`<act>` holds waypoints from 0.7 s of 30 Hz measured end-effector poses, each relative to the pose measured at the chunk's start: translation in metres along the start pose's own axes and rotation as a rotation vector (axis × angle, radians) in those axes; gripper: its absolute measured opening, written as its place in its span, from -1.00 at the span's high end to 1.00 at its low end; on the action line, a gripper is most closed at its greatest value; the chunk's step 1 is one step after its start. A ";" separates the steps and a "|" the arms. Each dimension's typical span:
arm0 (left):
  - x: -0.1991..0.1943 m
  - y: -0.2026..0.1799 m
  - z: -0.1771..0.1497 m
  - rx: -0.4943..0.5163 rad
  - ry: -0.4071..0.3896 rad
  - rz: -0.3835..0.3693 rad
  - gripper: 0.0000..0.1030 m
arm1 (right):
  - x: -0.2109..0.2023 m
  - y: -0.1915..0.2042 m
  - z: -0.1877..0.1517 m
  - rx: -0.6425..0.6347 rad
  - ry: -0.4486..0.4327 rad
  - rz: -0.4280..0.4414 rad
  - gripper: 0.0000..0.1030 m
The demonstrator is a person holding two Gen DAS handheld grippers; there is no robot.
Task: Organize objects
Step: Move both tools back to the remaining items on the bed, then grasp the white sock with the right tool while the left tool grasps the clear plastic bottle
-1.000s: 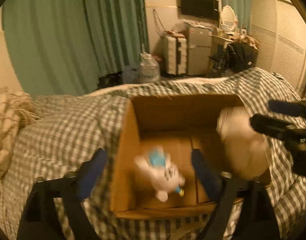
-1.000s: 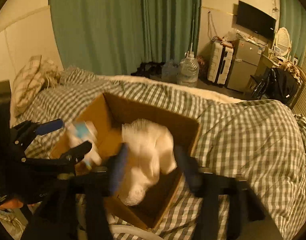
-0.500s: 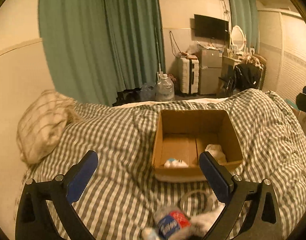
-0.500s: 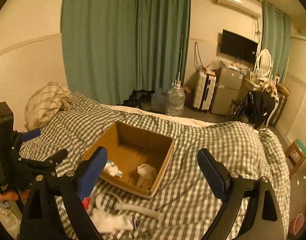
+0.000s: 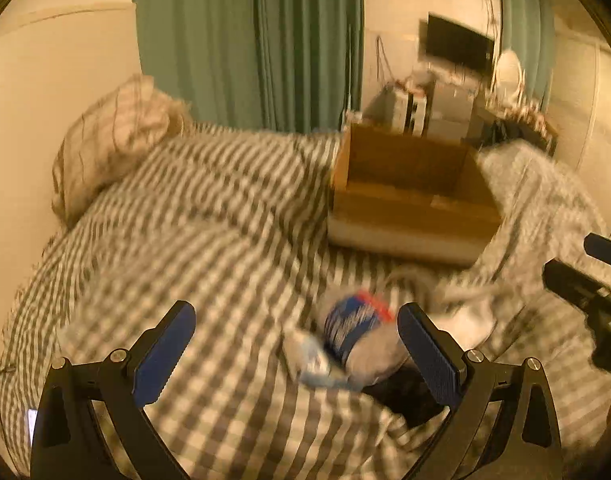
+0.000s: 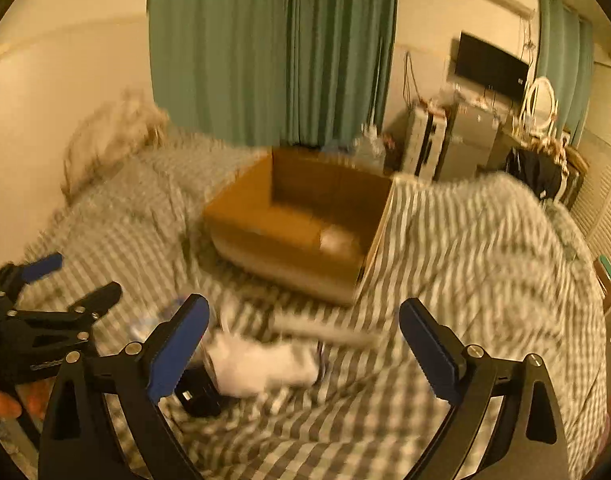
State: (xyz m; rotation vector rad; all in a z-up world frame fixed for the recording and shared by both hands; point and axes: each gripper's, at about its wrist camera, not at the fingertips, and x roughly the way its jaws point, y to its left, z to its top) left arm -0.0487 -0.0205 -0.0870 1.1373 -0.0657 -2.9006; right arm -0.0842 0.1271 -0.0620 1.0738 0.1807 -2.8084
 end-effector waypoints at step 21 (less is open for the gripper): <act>0.029 0.009 -0.020 -0.022 0.091 0.047 -1.00 | 0.116 0.046 -0.039 -0.102 0.340 0.216 0.00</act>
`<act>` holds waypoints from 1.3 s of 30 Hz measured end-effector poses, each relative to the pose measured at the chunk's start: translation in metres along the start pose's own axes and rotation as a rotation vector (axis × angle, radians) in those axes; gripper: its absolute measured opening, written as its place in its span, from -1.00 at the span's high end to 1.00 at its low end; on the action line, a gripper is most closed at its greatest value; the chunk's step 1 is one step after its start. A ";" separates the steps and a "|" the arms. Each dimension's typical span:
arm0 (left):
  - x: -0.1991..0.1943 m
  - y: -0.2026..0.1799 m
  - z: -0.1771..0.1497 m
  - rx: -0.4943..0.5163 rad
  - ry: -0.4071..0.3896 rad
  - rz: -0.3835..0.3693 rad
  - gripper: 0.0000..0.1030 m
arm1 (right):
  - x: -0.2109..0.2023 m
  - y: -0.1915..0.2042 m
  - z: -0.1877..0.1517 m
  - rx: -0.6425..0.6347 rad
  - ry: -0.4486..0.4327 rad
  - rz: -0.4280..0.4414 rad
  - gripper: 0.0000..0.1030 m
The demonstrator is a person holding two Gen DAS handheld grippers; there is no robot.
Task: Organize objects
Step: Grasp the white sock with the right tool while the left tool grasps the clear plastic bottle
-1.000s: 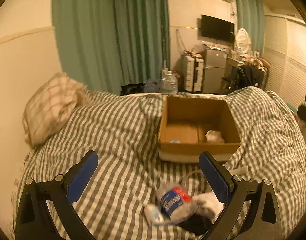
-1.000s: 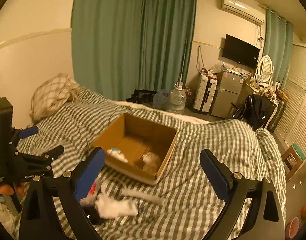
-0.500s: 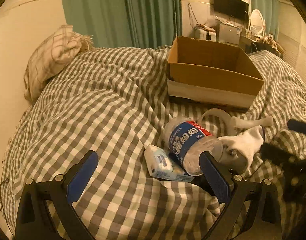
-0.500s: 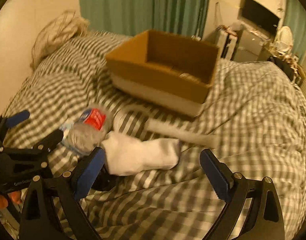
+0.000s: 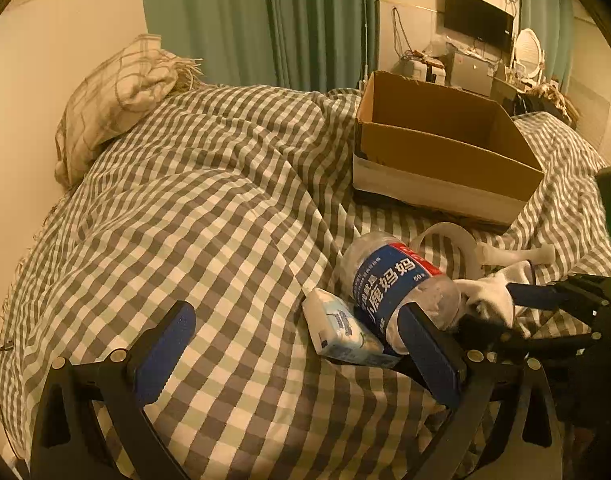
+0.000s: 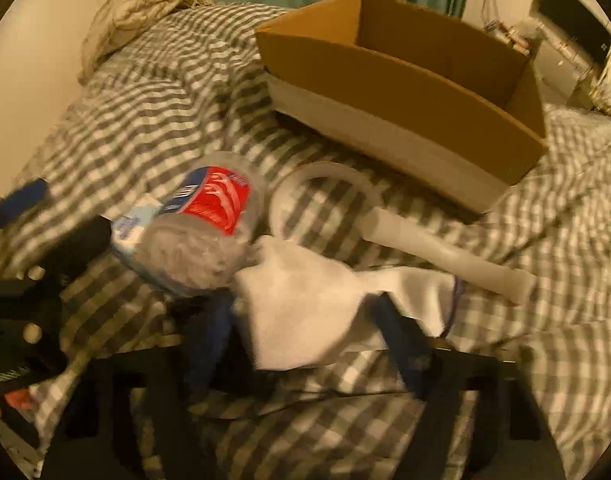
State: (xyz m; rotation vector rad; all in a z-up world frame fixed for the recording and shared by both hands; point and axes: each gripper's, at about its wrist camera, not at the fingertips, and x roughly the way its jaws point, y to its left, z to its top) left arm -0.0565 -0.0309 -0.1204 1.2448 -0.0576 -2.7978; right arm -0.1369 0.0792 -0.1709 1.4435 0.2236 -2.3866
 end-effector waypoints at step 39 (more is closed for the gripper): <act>0.006 -0.068 0.006 0.112 -0.001 -0.156 -0.32 | -0.108 -0.049 -0.018 0.101 -0.270 -0.167 0.24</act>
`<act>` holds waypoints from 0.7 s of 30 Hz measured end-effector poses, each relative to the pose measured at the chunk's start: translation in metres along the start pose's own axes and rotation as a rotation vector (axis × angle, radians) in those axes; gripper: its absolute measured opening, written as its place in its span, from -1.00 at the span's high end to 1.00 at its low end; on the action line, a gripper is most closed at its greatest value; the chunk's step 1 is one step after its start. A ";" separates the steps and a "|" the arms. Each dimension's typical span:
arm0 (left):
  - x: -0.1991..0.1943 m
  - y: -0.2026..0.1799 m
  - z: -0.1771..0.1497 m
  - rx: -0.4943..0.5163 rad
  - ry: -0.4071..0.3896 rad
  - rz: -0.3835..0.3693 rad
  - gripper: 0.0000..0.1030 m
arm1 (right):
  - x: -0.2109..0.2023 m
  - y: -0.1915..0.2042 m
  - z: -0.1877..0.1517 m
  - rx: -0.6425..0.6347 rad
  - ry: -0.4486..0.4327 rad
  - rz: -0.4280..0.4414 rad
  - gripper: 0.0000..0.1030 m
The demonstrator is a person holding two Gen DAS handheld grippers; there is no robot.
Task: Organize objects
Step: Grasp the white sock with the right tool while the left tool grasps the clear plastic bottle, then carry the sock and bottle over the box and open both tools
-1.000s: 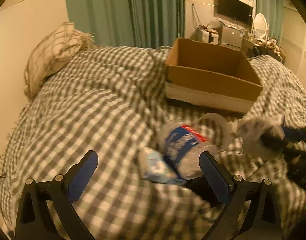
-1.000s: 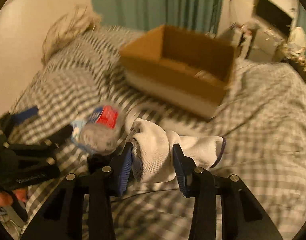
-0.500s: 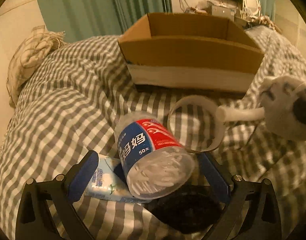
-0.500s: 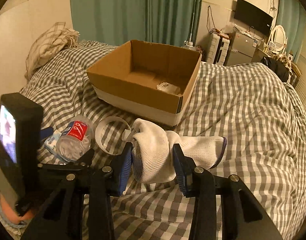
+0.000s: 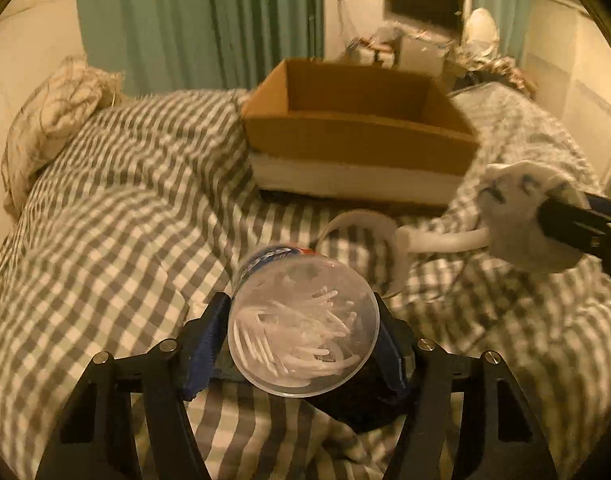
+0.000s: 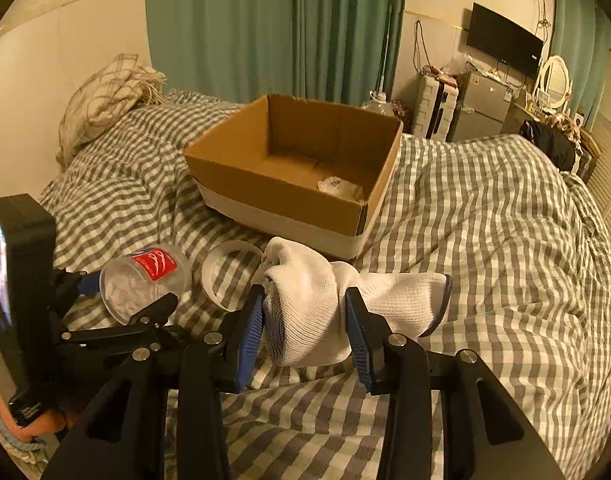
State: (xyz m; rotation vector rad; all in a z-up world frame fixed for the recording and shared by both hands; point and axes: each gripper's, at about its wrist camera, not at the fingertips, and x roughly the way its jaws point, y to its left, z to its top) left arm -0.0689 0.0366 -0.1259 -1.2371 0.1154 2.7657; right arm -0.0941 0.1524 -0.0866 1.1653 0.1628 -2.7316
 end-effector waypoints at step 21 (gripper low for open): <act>-0.077 -0.006 0.106 0.055 -0.209 -0.118 -0.28 | -0.082 0.007 0.074 -0.080 -0.221 0.042 0.25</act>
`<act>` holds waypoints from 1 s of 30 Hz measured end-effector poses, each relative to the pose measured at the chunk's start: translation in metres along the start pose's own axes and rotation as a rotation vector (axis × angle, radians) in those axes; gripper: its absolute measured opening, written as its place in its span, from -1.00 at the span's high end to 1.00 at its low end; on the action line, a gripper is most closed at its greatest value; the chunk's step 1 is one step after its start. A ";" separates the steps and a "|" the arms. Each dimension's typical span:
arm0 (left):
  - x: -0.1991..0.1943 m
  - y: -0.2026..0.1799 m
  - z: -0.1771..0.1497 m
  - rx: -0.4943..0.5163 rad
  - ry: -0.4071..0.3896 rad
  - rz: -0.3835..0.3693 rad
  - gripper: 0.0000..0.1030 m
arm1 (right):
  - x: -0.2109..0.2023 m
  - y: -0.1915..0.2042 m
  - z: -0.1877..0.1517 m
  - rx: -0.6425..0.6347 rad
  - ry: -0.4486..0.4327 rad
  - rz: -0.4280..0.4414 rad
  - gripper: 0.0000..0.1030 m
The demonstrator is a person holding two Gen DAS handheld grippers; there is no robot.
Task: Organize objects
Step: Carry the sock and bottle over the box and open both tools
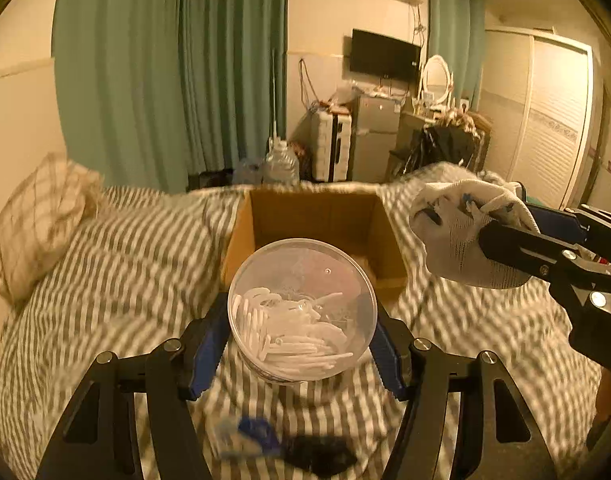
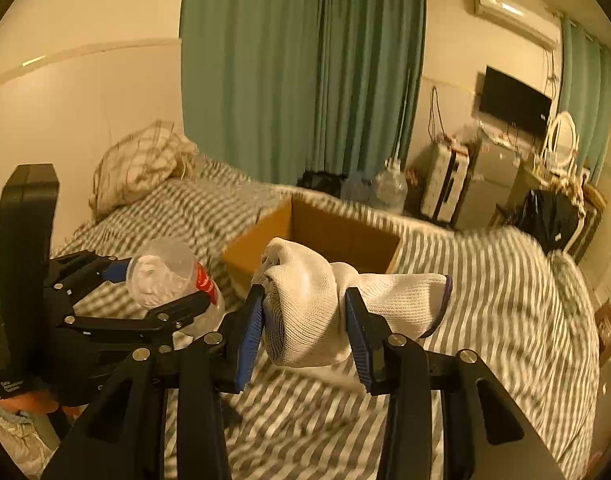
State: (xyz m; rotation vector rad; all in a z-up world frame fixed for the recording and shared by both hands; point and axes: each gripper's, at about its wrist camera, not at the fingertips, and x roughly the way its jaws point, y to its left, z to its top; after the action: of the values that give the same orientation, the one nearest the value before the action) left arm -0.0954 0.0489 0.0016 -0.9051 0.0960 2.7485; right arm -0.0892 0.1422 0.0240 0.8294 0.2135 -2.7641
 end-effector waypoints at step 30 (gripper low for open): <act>0.171 0.024 0.048 0.035 0.071 -0.023 -0.49 | 0.195 -0.068 0.050 0.105 0.106 0.012 -0.47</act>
State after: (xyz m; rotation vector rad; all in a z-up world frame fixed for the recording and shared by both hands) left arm -0.2616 0.0681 -0.0616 -0.9889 0.1449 2.6848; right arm -0.2918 0.1597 -0.0382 1.0011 0.0830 -2.7428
